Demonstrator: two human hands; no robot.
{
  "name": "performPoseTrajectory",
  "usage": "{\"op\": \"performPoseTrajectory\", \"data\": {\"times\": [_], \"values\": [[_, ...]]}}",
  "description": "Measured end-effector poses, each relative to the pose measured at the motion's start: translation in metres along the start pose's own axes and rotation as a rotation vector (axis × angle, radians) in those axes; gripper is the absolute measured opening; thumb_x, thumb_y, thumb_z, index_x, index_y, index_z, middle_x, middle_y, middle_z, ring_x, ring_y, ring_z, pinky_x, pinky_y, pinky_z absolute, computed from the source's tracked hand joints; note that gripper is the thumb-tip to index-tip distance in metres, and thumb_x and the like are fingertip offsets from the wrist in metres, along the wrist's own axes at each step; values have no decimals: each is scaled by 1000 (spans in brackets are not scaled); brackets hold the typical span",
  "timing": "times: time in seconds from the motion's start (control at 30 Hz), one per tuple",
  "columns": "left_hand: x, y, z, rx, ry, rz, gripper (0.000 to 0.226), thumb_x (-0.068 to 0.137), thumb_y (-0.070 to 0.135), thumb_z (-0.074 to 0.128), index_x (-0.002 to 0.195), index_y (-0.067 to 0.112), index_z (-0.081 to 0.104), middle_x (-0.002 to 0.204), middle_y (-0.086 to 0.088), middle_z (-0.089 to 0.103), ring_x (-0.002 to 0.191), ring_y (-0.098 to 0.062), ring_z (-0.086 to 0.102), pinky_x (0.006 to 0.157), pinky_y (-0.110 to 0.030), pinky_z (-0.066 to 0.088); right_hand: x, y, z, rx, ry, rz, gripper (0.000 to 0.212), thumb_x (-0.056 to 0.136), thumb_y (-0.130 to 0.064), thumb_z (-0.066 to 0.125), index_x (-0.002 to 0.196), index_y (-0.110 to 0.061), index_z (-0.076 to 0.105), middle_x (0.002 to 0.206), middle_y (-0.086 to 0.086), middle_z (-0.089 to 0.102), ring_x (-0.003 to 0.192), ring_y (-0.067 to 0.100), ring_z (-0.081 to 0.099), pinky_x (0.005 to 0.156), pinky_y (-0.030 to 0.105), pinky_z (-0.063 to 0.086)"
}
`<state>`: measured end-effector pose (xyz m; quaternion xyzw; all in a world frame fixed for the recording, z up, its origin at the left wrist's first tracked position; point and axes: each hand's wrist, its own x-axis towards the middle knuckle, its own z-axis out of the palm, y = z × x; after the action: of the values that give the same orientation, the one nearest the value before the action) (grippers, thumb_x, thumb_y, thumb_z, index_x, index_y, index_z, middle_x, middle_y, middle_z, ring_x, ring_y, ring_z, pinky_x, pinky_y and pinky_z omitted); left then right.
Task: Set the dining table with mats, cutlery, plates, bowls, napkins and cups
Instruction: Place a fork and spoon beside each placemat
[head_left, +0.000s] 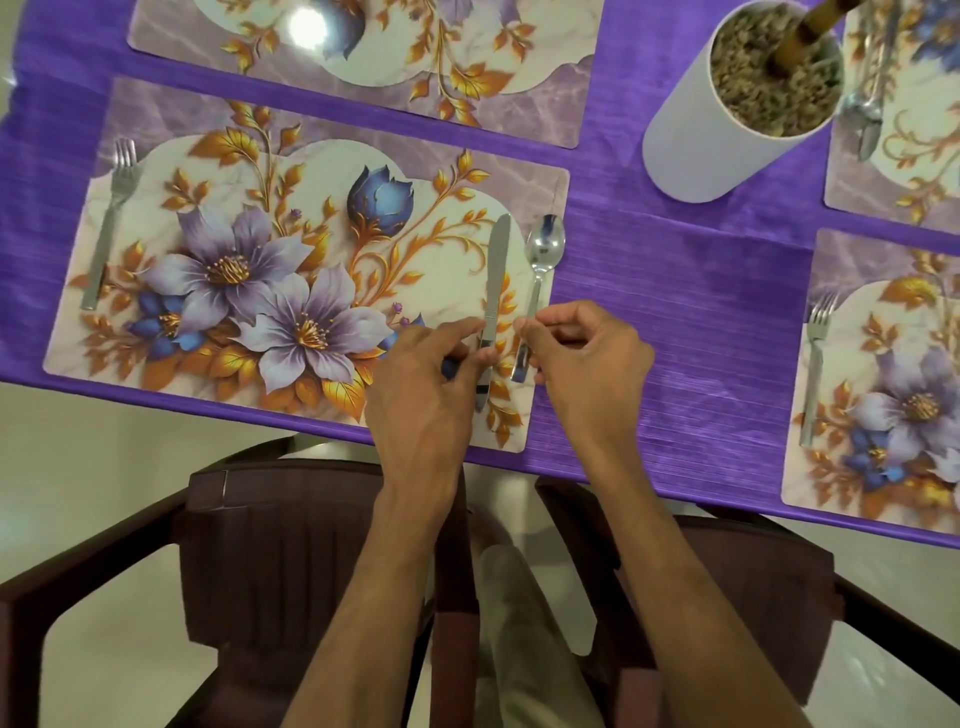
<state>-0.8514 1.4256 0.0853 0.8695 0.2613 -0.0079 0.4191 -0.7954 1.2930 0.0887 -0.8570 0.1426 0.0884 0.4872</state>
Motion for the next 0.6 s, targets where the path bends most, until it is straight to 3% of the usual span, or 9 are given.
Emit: {"op": "performPoseTrajectory", "data": {"times": [0.4, 0.5, 0.6], "values": [[-1, -2, 5, 22, -35, 11, 37, 96, 46, 70, 133, 38, 70, 112, 7, 66, 103, -13, 65, 85, -44, 60, -1, 4, 1, -17, 5, -20, 20, 91, -32, 79, 104, -17, 77, 86, -11, 76, 77, 3, 74, 70, 31, 65], [-6, -2, 2, -53, -17, -5, 37, 98, 43, 70, 134, 35, 69, 105, 14, 64, 96, -6, 65, 84, -39, 61, -2, 4, -1, -2, -5, -29, 19, 93, -34, 77, 103, -18, 76, 86, -10, 76, 77, 5, 74, 70, 34, 65], [-16, -11, -13, -226, 106, -102, 33, 99, 39, 71, 132, 35, 68, 107, 18, 66, 96, -1, 66, 81, -30, 62, -5, 4, -6, 42, 29, -15, 14, 98, -32, 71, 102, -19, 75, 84, -9, 76, 74, 8, 74, 68, 36, 65]]}}
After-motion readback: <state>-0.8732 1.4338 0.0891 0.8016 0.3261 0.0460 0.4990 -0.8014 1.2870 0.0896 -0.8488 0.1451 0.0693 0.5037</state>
